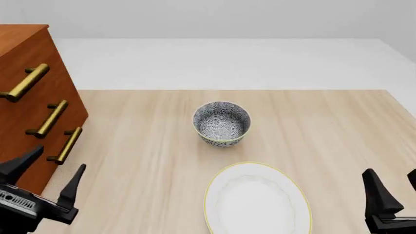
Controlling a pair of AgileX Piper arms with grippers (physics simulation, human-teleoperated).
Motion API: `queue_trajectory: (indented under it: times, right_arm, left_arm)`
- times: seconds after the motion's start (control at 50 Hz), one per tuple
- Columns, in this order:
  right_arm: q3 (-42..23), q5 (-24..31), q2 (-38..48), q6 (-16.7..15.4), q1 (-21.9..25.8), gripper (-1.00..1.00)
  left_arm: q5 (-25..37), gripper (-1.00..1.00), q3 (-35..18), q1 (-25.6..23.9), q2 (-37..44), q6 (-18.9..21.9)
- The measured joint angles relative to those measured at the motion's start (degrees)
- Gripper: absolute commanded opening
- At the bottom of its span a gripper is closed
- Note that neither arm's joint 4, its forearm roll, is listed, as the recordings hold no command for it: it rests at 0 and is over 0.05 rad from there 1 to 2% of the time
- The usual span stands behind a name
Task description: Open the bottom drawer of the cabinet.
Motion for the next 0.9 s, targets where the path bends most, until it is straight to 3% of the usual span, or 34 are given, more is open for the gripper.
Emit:
queue_trajectory:
  times: [0.3, 0.9]
  right_arm:
    - [-0.04, -0.11, 0.15, -0.01, 0.01, 1.0]
    - [-0.06, -0.15, 0.21, 0.0, 0.0, 1.0]
  left_arm:
    - [-11.85, 1.0, -0.26, 0.74, 14.22, 9.82]
    - [-33.49, 1.0, 1.09, 0.83, 39.72, 19.53]
